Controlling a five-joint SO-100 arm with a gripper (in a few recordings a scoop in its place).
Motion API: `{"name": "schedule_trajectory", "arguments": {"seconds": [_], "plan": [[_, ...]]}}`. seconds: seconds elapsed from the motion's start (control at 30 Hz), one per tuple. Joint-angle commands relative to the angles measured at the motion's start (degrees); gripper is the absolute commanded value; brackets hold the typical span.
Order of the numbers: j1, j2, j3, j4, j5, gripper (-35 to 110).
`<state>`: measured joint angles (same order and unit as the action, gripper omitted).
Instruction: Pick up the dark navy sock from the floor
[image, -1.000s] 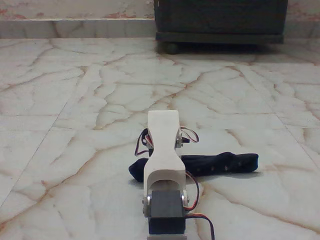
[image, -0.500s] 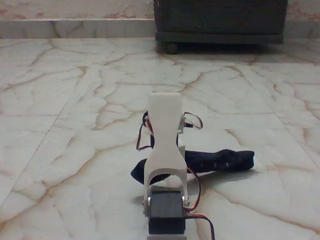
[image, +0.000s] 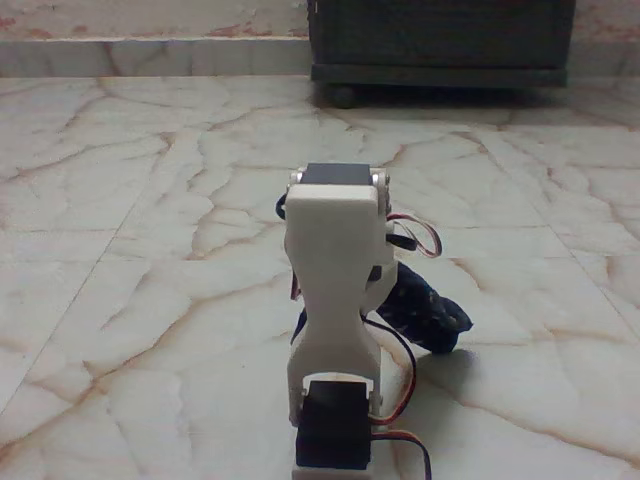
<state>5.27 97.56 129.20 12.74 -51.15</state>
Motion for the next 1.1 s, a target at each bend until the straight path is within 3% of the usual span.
{"name": "schedule_trajectory", "arguments": {"seconds": [0.0,0.17,0.6,0.93,1.07], "plan": [[1.14,6.24,3.6,-1.85,-2.37,0],[2.29,19.42,18.02,-8.7,-9.67,0],[5.63,41.13,35.6,-24.08,-28.21,0],[2.9,43.15,46.93,-50.36,-40.78,0],[2.29,42.98,47.37,-50.63,-47.46,0]]}}
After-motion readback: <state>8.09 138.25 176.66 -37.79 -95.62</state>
